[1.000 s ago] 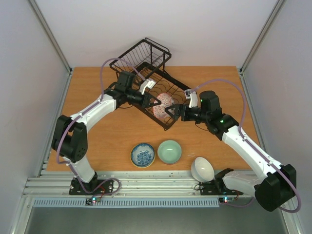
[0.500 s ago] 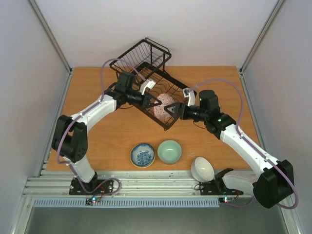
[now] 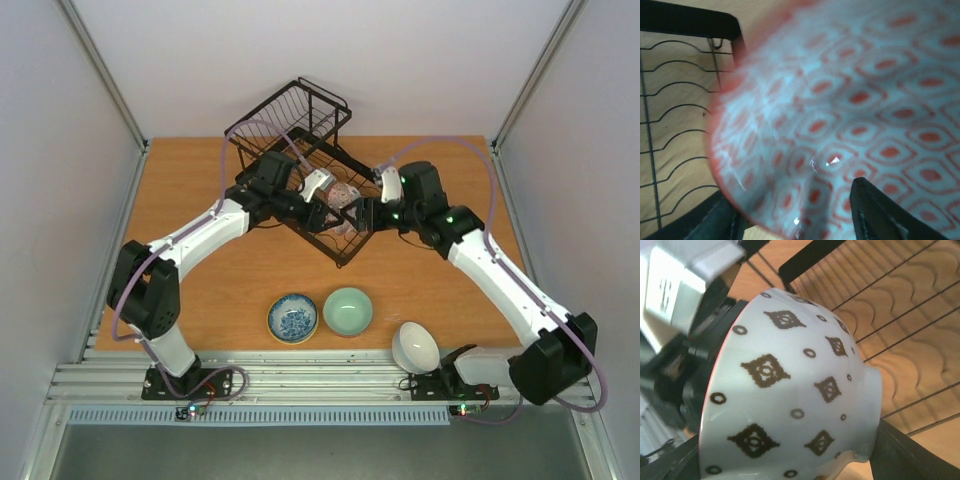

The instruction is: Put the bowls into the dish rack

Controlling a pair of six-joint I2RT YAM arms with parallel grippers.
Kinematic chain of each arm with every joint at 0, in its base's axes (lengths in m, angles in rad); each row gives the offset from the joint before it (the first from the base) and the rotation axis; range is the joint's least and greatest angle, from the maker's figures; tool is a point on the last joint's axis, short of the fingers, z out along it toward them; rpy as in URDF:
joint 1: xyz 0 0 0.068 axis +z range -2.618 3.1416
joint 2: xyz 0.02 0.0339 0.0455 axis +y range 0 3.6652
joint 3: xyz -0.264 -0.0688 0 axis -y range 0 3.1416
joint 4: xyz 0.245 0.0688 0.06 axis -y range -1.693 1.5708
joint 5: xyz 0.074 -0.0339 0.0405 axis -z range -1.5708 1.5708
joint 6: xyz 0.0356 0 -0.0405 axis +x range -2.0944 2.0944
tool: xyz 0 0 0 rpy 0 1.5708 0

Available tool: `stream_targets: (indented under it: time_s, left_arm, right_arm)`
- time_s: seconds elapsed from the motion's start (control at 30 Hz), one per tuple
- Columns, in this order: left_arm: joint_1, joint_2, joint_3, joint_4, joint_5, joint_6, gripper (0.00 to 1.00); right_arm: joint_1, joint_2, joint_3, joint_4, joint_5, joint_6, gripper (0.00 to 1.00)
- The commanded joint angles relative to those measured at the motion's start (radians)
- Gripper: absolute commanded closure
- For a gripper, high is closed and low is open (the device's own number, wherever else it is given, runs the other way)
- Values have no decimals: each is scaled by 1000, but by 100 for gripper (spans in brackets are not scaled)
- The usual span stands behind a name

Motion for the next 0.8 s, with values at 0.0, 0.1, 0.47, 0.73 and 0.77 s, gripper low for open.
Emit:
stream_targets:
  time_s: [0.0, 0.1, 0.47, 0.73, 0.77]
  left_arm:
    - [-35, -70, 59, -47, -253, 60, 40]
    - [-38, -89, 62, -37, -346, 57, 38]
    - [-38, -159, 35, 6, -456, 61, 37]
    - [-38, -141, 23, 23, -441, 53, 37]
    - [-37, -140, 19, 26, -439, 53, 37]
  right_arm:
    - [-22, 128, 213, -156, 220, -191, 99]
    - [-26, 260, 387, -261, 275, -272, 99]
    - [-40, 696, 857, -522, 592, -492, 99]
    - [-47, 836, 1034, -582, 710, -597, 99]
    - [-48, 857, 1062, -596, 720, -607, 99]
